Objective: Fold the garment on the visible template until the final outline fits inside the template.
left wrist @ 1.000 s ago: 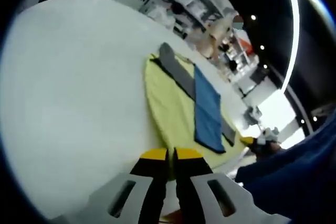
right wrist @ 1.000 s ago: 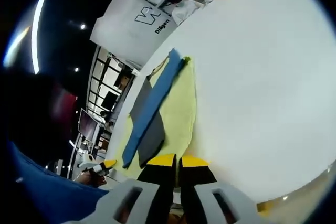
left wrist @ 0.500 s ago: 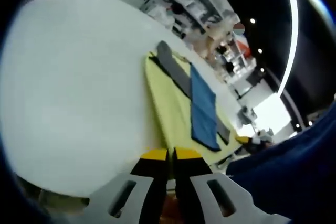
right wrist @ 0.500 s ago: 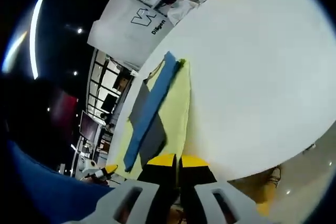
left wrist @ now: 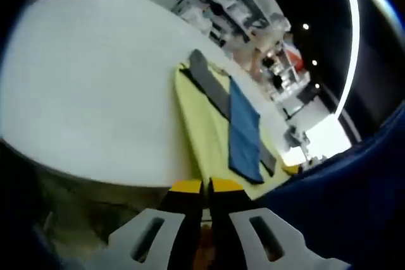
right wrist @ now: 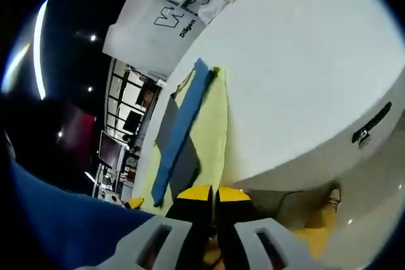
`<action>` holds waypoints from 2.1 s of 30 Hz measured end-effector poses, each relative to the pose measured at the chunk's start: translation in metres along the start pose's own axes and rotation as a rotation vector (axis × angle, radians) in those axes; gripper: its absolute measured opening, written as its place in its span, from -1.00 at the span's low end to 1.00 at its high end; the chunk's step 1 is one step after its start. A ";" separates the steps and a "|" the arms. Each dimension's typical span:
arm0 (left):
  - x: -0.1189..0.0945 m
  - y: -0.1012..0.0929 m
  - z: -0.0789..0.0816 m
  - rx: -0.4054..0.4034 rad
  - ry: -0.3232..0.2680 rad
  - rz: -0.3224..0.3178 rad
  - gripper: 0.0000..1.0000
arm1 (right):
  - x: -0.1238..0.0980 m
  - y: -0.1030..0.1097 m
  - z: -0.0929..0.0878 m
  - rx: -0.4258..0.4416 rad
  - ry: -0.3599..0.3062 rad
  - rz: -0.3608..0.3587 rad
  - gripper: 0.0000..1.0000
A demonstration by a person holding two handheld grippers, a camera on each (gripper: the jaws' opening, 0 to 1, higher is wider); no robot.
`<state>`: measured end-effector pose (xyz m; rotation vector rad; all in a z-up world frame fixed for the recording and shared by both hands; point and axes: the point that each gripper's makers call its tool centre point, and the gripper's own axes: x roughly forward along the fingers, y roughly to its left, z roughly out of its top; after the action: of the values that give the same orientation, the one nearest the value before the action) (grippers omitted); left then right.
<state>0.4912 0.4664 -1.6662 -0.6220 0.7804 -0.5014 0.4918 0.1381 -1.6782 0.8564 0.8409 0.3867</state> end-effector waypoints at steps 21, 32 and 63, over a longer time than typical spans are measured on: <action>0.023 -0.018 0.095 0.032 -0.111 -0.097 -1.00 | 0.020 0.046 0.090 0.014 -0.155 0.144 -1.00; 0.049 -0.011 0.132 0.024 -0.135 -0.074 -1.00 | 0.046 0.051 0.130 0.037 -0.201 0.155 -1.00; 0.120 0.004 0.232 0.048 -0.125 -0.049 -1.00 | 0.115 0.058 0.233 0.080 -0.217 0.179 -1.00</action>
<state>0.7440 0.4700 -1.5997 -0.6234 0.6346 -0.5199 0.7468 0.1261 -1.6028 1.0320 0.5835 0.4097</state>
